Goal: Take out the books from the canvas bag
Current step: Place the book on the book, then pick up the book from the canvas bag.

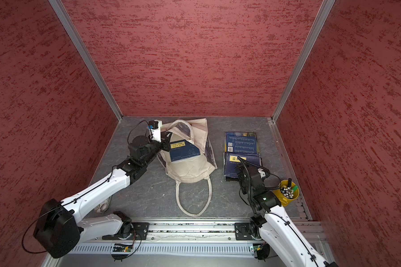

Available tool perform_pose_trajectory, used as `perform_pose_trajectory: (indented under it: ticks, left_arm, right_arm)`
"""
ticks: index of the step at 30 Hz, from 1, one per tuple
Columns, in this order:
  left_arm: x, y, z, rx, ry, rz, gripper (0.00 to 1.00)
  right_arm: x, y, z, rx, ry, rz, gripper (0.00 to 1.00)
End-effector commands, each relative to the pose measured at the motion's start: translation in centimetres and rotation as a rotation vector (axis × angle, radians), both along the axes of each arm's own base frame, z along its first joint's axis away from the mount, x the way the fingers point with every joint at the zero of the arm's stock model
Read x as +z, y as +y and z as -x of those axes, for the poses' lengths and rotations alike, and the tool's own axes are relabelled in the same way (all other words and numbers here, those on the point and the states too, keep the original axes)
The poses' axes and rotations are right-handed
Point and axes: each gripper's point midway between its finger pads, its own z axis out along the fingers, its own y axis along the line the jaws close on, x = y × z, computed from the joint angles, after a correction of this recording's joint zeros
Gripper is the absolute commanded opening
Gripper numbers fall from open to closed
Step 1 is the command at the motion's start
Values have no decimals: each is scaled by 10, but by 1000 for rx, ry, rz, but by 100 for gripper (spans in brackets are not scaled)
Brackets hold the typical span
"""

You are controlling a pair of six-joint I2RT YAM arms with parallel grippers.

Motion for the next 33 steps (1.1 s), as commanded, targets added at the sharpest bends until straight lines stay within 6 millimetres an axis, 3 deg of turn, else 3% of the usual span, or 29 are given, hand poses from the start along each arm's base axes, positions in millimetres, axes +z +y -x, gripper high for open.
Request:
perform_pose_trajectory:
  ticks: [1,5,7,12,14,17,25,29,33]
  left_arm:
    - [22,-4,1,-25,-42,22,0]
    - [23,-3,1,-30,-38,31,0]
    - [23,-4,1,-37,-36,39,0]
    - [24,-9,4,-74,-39,47,0]
    - [24,-9,5,-79,-41,50,0]
    - [22,-9,5,-80,-38,50,0]
    - [25,-9,5,-89,-37,63,0]
    - [26,-10,7,-99,-38,69,0]
    - [25,-10,8,-101,-38,65,0]
  right_arm:
    - [22,2,7,28,-58,-35,99]
    - [61,23,-3,144,-270,-75,99]
    - [68,39,-9,212,-303,-87,99]
    - [77,109,-12,375,-370,-84,99]
    - [81,143,-6,420,-380,-48,99]
    - [85,178,4,435,-398,-17,99]
    - [52,288,23,629,-364,-35,98]
    - [26,317,14,656,-336,-15,98]
    - [10,322,-13,616,-298,27,98]
